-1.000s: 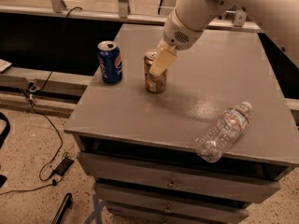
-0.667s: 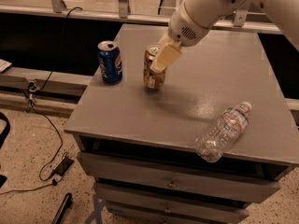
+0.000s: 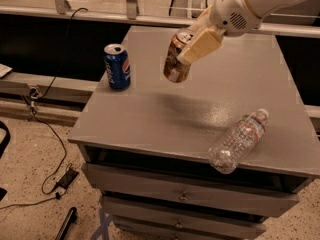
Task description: Pick orange can
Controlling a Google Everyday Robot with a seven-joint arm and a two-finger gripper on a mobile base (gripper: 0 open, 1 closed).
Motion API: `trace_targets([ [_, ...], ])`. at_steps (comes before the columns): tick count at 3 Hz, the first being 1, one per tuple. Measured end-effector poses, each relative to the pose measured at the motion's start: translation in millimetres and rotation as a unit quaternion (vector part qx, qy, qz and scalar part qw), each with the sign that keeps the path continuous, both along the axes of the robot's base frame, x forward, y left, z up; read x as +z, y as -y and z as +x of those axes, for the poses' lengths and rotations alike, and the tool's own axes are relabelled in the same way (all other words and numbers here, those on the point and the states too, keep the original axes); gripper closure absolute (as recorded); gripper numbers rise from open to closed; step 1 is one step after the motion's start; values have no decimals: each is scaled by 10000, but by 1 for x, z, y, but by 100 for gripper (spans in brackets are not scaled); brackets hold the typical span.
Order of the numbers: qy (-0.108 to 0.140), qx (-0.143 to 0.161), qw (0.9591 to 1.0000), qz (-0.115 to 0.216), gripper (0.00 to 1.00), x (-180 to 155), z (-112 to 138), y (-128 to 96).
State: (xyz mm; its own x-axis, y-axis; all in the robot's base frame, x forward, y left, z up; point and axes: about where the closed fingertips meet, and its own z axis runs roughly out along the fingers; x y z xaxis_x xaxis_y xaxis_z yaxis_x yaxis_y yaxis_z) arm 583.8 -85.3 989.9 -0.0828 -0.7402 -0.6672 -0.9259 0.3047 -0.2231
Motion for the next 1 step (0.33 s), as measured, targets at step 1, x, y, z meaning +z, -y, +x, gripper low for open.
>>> trace_targets([
  [1, 5, -10, 10000, 22, 100, 1, -1, 2],
])
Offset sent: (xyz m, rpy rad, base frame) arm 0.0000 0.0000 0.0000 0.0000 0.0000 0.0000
